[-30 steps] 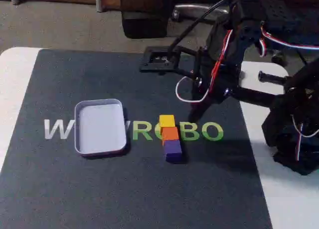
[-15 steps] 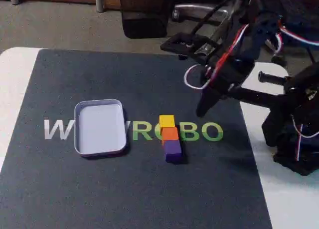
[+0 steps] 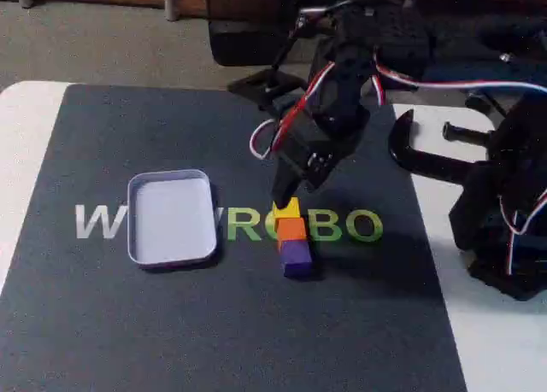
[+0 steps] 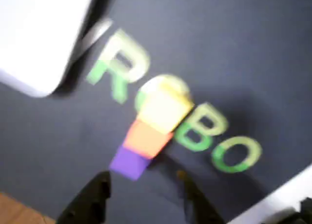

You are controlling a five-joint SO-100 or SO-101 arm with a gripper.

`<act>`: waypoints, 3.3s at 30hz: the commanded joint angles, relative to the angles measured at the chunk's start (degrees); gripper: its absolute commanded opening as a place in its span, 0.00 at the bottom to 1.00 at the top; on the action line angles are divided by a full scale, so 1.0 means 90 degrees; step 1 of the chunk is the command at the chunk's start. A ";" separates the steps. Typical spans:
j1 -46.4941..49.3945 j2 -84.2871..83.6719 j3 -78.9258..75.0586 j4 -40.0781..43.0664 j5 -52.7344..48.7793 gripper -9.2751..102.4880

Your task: Move blocks one by one until all three blocks are in the tray.

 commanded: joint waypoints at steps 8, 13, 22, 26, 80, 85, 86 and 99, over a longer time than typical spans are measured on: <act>0.0391 0.0654 0.0937 -0.0420 -0.0684 0.24; 0.0381 0.0635 0.1143 -0.0605 -0.0898 0.26; 0.0449 0.0146 0.1084 -0.0840 -0.1035 0.30; 0.0537 -0.0176 0.1064 -0.1055 -0.1162 0.30; 0.0439 -0.1465 -0.0645 -0.0654 -0.0928 0.01; 0.0400 -0.0898 -0.0674 -0.0430 -0.0957 0.01; 0.0391 -0.0811 -0.0674 -0.0420 -0.0967 0.01; -0.0283 -0.3848 -0.6309 0.1777 -0.0205 0.01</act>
